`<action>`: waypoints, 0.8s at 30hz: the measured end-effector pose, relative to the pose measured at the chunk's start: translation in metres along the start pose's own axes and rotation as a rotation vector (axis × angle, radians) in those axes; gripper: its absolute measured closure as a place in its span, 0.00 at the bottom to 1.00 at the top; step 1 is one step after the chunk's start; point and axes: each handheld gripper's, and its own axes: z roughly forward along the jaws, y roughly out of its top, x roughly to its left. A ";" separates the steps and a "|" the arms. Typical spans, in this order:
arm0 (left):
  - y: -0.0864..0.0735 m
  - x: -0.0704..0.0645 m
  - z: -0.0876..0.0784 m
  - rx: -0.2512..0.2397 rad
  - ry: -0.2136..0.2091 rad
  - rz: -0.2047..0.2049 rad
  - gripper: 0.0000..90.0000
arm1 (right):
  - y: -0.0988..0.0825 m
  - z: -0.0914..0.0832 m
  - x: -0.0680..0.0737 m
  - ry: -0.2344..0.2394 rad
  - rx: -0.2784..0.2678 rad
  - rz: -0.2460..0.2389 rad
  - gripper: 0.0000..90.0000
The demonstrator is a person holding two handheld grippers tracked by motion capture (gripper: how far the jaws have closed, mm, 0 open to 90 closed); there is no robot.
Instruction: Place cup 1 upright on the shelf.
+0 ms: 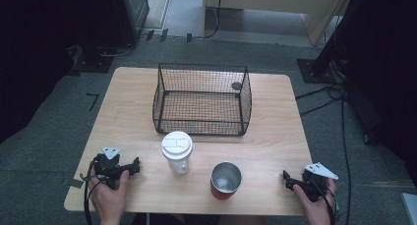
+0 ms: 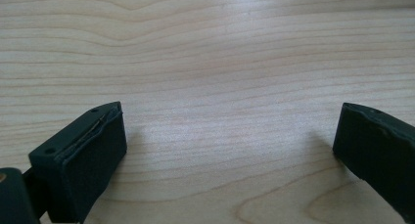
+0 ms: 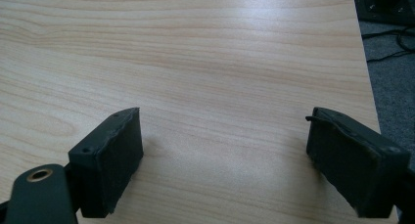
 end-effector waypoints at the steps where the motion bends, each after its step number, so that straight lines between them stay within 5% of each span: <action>1: 0.000 0.000 0.000 0.000 0.000 0.000 0.00 | 0.000 0.000 0.000 0.000 0.000 0.000 0.14; 13: 0.000 0.000 0.000 0.000 0.000 0.000 0.00 | 0.003 -0.019 0.015 0.023 -0.015 -0.011 0.14; 24: 0.001 0.000 0.001 -0.003 0.001 -0.003 0.00 | 0.013 -0.035 0.051 0.100 -0.047 -0.098 0.13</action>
